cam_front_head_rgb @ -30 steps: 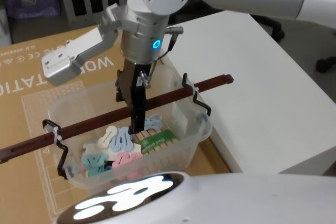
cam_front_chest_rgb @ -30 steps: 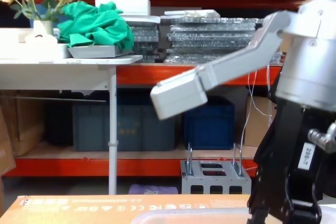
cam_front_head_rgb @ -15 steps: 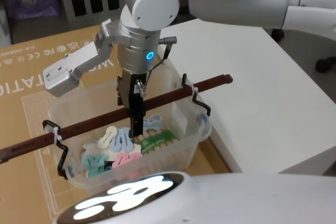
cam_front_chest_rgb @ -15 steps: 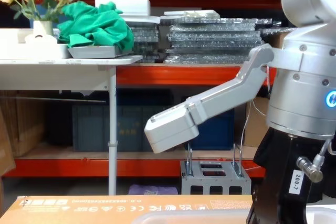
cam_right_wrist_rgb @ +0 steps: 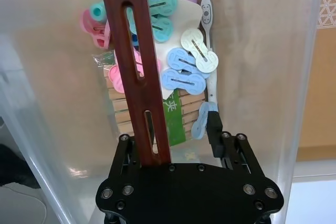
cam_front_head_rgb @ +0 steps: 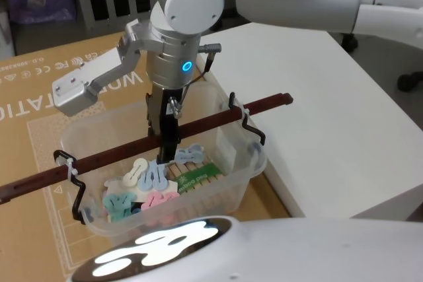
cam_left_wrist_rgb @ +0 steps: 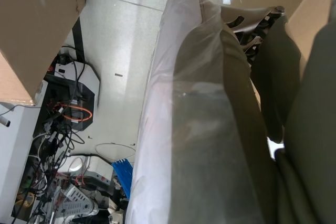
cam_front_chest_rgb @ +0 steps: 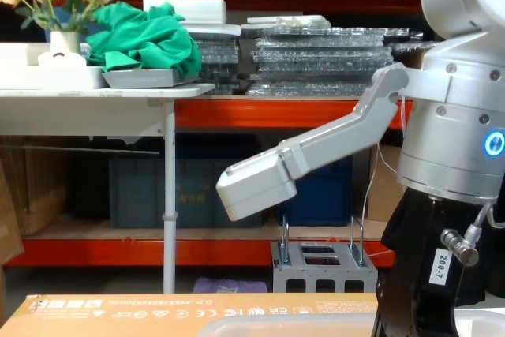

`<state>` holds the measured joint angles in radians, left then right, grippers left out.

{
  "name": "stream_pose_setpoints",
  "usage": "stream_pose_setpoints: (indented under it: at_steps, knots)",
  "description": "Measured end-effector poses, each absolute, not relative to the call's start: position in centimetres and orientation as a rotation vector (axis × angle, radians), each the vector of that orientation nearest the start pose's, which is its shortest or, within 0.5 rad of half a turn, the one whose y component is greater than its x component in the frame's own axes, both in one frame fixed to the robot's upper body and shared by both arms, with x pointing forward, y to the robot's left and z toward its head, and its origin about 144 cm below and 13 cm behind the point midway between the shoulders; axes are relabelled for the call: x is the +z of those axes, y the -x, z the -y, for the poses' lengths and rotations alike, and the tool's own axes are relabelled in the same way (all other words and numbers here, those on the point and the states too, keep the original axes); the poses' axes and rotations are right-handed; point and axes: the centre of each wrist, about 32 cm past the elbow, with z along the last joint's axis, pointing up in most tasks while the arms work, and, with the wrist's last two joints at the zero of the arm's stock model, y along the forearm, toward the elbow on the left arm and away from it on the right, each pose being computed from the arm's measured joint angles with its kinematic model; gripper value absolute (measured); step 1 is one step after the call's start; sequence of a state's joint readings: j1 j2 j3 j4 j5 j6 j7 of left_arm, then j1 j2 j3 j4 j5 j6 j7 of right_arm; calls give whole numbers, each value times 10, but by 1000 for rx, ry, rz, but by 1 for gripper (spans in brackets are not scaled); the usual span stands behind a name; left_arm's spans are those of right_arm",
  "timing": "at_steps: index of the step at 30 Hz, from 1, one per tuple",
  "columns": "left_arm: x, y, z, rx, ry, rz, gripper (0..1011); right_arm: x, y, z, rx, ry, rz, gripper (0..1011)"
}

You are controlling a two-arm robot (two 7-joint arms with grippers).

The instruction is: Use one hand to grasp the basket and place it at the designated location.

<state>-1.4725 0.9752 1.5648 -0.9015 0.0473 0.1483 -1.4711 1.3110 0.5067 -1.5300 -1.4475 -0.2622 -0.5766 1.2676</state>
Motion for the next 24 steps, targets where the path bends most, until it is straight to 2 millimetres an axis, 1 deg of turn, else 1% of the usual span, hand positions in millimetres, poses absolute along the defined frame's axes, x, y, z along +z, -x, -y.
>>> stream_pose_setpoints:
  at_steps: [2, 3, 4, 5, 8, 9, 11, 15, 18, 24]
  knots:
    - [1396, -616, -496, 178, -1629, -165, 0, 1339, -568, 107, 1044, 1080, 1243, 583]
    - [1396, -616, -496, 178, -1629, -165, 0, 1339, -568, 107, 1043, 1080, 1243, 536]
    - [1396, -616, -496, 178, -1629, -165, 0, 1339, -568, 107, 1042, 1080, 1243, 528]
    - [1396, -616, -496, 178, -1629, -165, 0, 1340, -569, 108, 1037, 1079, 1242, 475]
    - [1396, -616, -496, 178, -1629, -165, 0, 1341, -570, 109, 1029, 1077, 1239, 381]
    - [1396, -616, -496, 178, -1629, -165, 0, 1341, -570, 110, 1027, 1077, 1238, 333]
    - [1396, -616, -496, 178, -1629, -165, 0, 1342, -571, 110, 1022, 1074, 1237, 293]
    - [1396, -616, -496, 178, -1629, -165, 0, 1346, -573, 113, 1009, 1071, 1232, 155]
    - [1396, -616, -496, 178, -1629, -165, 0, 1347, -574, 114, 1003, 1070, 1230, 100]
    - [1396, -616, -496, 178, -1629, -165, 0, 1350, -575, 115, 997, 1067, 1227, 53]
